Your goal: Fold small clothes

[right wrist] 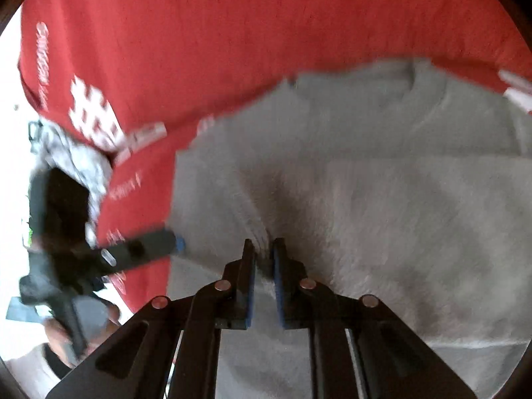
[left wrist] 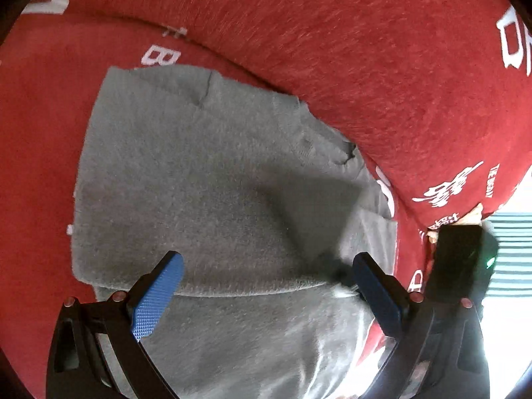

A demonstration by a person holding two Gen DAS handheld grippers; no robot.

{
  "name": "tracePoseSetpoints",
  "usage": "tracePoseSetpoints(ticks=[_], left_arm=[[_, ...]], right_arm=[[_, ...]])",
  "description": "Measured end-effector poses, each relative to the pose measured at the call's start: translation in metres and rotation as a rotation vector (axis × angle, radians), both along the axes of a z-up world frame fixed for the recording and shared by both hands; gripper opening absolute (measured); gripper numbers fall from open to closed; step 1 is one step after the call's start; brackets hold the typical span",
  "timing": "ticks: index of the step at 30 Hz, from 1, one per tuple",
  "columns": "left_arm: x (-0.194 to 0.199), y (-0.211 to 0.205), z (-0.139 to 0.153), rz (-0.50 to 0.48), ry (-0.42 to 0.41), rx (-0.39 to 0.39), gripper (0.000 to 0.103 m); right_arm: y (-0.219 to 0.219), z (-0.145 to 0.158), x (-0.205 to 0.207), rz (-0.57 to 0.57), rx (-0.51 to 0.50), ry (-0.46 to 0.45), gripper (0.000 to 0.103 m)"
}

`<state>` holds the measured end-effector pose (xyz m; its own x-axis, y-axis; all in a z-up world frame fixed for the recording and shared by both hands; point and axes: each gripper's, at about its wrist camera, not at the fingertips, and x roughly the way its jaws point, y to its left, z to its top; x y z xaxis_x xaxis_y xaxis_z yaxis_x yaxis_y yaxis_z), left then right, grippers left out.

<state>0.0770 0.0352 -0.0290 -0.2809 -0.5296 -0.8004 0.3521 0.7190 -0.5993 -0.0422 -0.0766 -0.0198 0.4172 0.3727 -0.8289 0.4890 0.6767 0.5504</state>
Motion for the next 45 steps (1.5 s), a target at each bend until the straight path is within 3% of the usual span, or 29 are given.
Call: tracePoseSetpoints(ticks=[2,6,9,14,15,17,18,19,20,21,24,29,35,36,38,39,40,43,45], left_arm=[[-0.002,-0.003,-0.006,-0.003,0.014,0.002,0.102],[-0.005,-0.010,-0.015,-0.017,0.028,0.019,0.102],[-0.008,-0.015,-0.016,-0.027,0.026,0.028,0.102],[-0.013,-0.028,-0.016,-0.051,0.000,0.046,0.100],[-0.014,-0.031,-0.017,-0.055,-0.007,0.058,0.095],[-0.016,-0.037,-0.020,-0.078,-0.024,0.103,0.055],[-0.017,-0.038,-0.021,-0.085,-0.030,0.118,0.043],[-0.017,-0.038,-0.022,-0.090,-0.034,0.124,0.018],[-0.016,-0.036,-0.023,-0.093,-0.023,0.116,0.008],[-0.016,-0.035,-0.022,-0.090,-0.026,0.112,0.008],[-0.018,-0.029,-0.009,-0.102,-0.086,0.095,0.008],[-0.034,-0.030,-0.003,-0.190,-0.168,0.133,0.008],[-0.030,-0.013,-0.007,-0.159,-0.191,0.206,0.009],[-0.028,-0.011,-0.007,-0.151,-0.193,0.220,0.014],[-0.022,-0.001,-0.003,-0.126,-0.231,0.282,0.050],[-0.019,0.004,0.001,-0.114,-0.254,0.297,0.059],[-0.015,0.010,0.007,-0.099,-0.279,0.298,0.064],[-0.008,0.019,0.018,-0.094,-0.296,0.294,0.064],[-0.008,0.016,0.025,-0.098,-0.314,0.292,0.064]], right_arm=[[0.008,-0.011,-0.005,0.027,0.014,0.050,0.021],[0.004,-0.006,-0.031,-0.013,0.050,0.047,0.044],[-0.010,0.000,-0.063,-0.103,0.070,0.055,0.046],[-0.052,-0.005,-0.148,-0.418,0.148,0.111,0.046],[-0.061,-0.008,-0.166,-0.498,0.168,0.115,0.046],[-0.073,-0.013,-0.194,-0.612,0.198,0.114,0.046],[-0.079,-0.017,-0.206,-0.670,0.213,0.112,0.046],[-0.086,-0.021,-0.218,-0.726,0.233,0.099,0.046],[-0.092,-0.023,-0.226,-0.774,0.253,0.080,0.046],[-0.097,-0.025,-0.228,-0.811,0.264,0.067,0.046],[-0.111,-0.022,-0.222,-0.815,0.204,0.072,0.007],[-0.113,-0.008,-0.207,-0.674,0.057,0.105,0.007],[-0.112,-0.026,-0.219,-0.672,0.104,0.128,0.007],[-0.112,-0.026,-0.218,-0.667,0.105,0.131,0.007],[-0.114,-0.023,-0.220,-0.641,0.114,0.145,0.010],[-0.113,-0.019,-0.221,-0.617,0.120,0.153,0.012],[-0.111,-0.014,-0.219,-0.574,0.123,0.160,0.019],[-0.104,0.009,-0.220,-0.472,0.101,0.124,0.038],[-0.109,0.025,-0.222,-0.466,0.050,0.075,0.038]])
